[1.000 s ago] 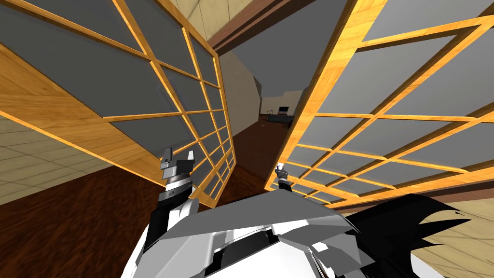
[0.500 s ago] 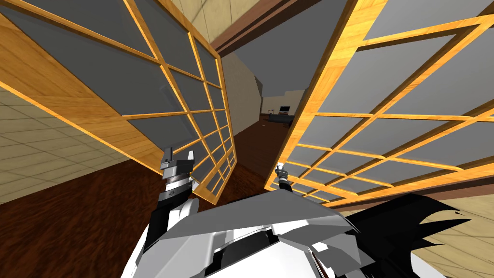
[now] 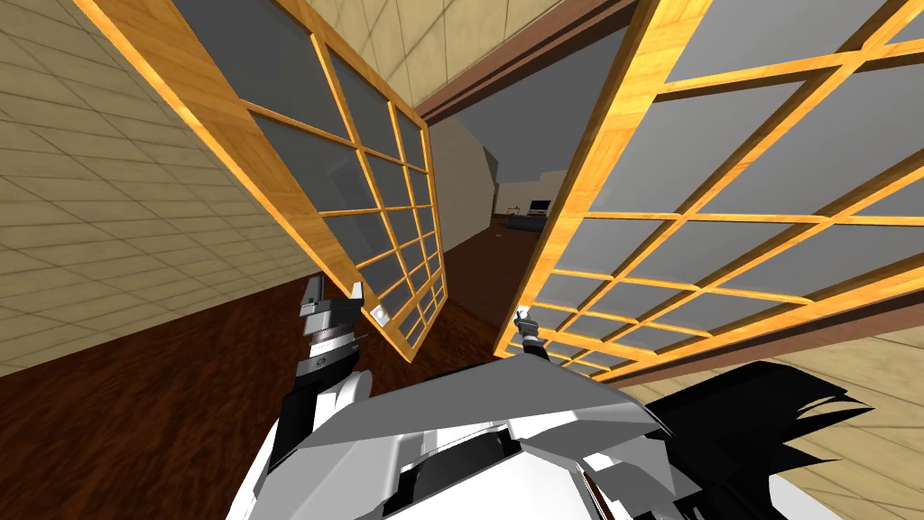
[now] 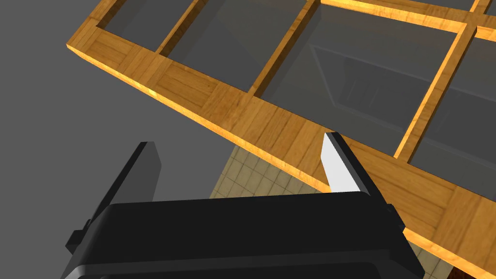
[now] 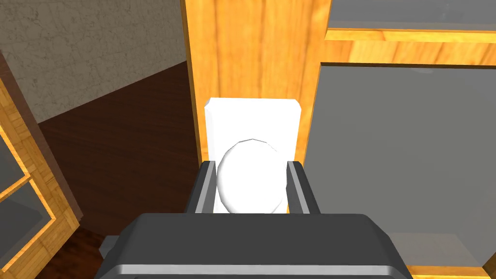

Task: Pull the door open

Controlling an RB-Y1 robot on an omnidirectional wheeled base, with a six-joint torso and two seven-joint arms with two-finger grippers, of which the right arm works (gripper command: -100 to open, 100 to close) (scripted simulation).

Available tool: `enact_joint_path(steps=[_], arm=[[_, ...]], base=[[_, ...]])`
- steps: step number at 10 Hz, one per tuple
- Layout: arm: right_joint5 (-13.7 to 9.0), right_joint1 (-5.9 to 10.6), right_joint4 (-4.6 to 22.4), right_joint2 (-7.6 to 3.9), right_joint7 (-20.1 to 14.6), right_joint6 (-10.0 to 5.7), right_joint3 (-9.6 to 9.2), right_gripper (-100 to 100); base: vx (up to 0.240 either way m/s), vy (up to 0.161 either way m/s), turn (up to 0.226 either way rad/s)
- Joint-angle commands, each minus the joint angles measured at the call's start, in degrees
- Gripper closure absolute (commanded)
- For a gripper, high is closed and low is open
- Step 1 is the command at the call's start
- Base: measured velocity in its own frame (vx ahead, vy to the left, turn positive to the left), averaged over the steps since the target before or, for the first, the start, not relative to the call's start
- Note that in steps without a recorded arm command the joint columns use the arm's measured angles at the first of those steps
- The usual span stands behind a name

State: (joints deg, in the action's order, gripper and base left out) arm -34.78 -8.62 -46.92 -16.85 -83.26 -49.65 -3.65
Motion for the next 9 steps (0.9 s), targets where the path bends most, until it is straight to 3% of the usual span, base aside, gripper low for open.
enact_joint_path(steps=[1, 3, 9], arm=[[0.6, -0.22, -0.4, -0.93, -1.8, -0.40, -1.34, 100], [0.6, -0.17, 0.1, -1.08, -2.0, -0.40, -1.41, 100], [3.4, -2.28, -1.8, -3.51, -5.8, -1.84, -6.13, 100]], base=[[-0.233, -0.009, 0.143], [-0.165, 0.017, 0.061], [-0.202, -0.020, 0.066]])
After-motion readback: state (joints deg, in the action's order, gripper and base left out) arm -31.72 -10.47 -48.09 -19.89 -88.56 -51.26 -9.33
